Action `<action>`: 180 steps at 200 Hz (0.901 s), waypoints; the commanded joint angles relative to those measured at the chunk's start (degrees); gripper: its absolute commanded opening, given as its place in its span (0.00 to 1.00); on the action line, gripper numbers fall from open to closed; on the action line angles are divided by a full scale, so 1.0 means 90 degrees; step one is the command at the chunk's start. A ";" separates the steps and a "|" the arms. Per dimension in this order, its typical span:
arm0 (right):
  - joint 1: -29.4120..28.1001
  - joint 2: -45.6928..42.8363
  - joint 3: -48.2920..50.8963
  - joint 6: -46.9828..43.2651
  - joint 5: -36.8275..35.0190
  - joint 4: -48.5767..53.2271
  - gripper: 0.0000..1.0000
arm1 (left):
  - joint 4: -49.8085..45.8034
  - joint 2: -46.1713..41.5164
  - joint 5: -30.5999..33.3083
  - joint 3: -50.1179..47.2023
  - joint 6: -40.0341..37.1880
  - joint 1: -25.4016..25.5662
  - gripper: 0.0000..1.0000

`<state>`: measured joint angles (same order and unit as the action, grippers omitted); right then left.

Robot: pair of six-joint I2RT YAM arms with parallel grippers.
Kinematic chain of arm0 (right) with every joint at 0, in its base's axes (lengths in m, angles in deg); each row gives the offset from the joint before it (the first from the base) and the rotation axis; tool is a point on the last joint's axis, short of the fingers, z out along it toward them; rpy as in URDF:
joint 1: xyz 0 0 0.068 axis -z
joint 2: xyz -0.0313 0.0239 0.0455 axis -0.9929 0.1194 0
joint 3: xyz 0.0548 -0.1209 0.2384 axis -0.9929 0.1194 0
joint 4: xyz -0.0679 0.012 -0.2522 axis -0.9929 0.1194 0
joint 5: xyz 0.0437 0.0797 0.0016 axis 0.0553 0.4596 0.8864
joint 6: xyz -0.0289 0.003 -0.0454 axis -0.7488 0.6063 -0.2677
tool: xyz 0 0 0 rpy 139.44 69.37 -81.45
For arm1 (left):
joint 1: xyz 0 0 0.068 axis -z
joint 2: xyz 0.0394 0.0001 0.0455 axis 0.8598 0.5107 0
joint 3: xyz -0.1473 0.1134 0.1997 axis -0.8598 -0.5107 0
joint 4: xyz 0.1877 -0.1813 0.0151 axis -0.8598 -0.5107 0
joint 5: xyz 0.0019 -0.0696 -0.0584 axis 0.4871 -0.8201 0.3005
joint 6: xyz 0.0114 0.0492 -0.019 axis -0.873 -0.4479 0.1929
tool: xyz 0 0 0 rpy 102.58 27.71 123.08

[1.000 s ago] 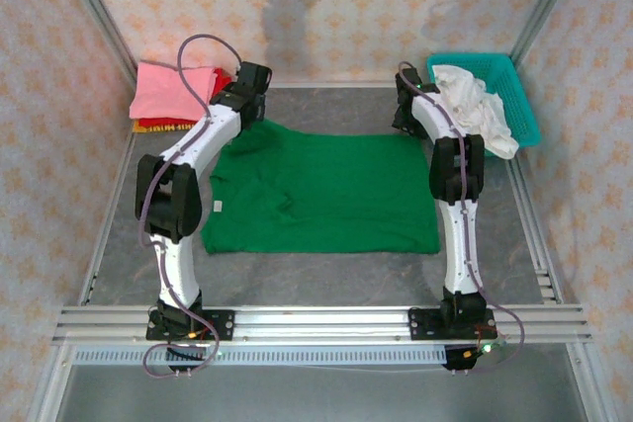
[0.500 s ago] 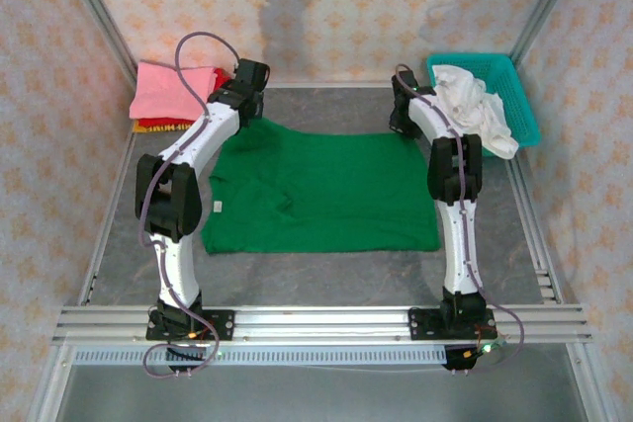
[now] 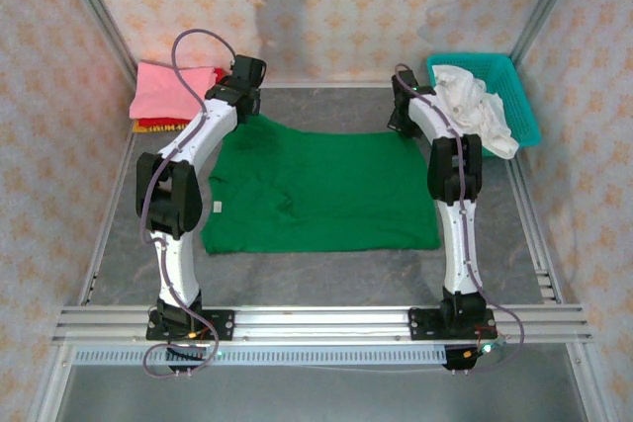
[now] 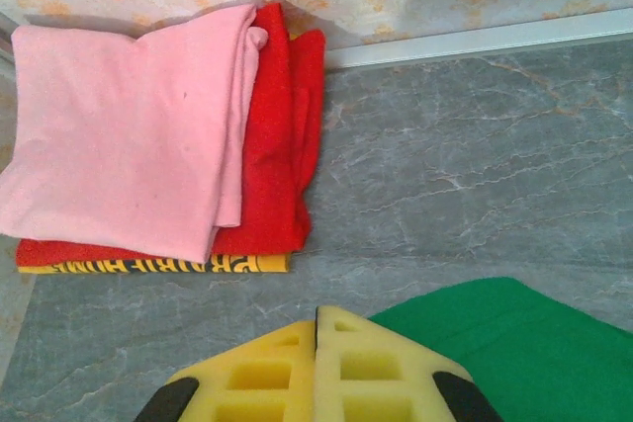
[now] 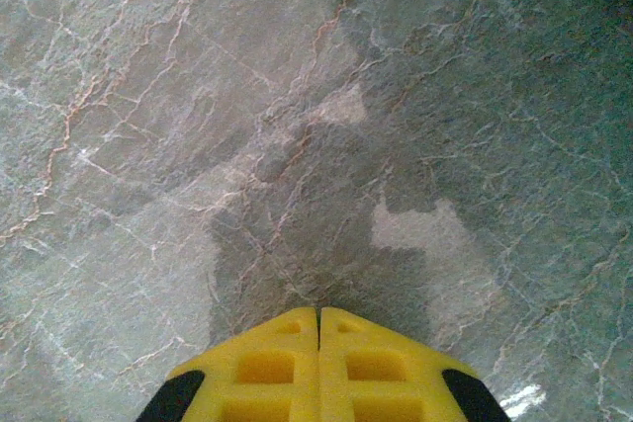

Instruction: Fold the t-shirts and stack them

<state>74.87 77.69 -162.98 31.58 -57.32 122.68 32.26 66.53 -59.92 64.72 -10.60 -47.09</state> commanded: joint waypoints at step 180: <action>0.0070 -0.3938 0.5524 -0.0609 -0.0053 -0.4562 0.00 | 0.1180 -0.2564 0.0149 -0.3344 0.0166 0.0006 0.00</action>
<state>75.31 47.00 -115.81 24.91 -56.82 84.56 42.12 45.99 -61.30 37.49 -11.04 -47.02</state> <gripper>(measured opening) 0.044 0.043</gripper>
